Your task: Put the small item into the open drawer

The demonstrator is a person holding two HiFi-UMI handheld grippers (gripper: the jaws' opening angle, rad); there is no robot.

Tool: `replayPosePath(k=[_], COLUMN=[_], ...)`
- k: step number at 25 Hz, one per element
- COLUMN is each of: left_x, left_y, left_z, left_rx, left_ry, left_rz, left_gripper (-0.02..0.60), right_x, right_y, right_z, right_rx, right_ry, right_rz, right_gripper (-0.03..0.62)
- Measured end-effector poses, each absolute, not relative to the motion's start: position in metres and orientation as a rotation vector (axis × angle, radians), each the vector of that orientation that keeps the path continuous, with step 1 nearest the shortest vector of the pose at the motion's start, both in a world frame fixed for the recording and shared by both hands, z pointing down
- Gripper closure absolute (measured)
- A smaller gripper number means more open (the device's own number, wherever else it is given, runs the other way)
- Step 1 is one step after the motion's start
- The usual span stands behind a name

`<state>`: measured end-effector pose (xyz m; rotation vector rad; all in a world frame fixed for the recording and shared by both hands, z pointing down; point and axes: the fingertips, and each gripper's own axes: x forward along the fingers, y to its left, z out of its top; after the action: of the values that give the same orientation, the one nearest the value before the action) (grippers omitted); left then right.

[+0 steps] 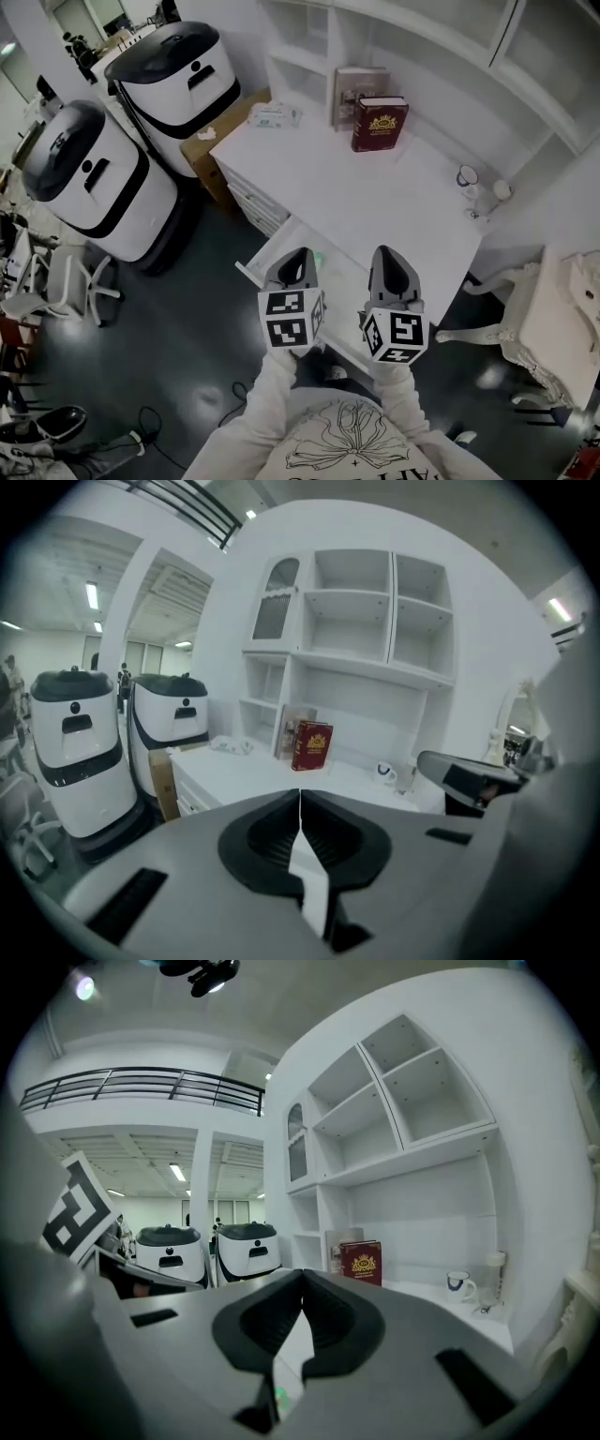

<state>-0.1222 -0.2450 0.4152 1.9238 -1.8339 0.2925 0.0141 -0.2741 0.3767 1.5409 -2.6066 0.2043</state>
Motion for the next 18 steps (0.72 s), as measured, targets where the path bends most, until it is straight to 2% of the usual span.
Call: replayPosePath(k=[8,18], left_x=[-0.141,-0.153], left_y=[-0.212,-0.189], left_z=[0.365,0.350], left_rx=[1.946,1.915], left_ry=[-1.977,-2.040], left_rz=[0.199,0.164], left_gripper=[0.574,0.574], right_x=[0.006,-0.003], right_y=[-0.257,-0.243], right_z=[0.351,0.340], right_rx=[1.512,1.467], right_ry=[-2.682,-2.719], right_rz=[0.183,0.177], right_gripper=[0.591,0.591])
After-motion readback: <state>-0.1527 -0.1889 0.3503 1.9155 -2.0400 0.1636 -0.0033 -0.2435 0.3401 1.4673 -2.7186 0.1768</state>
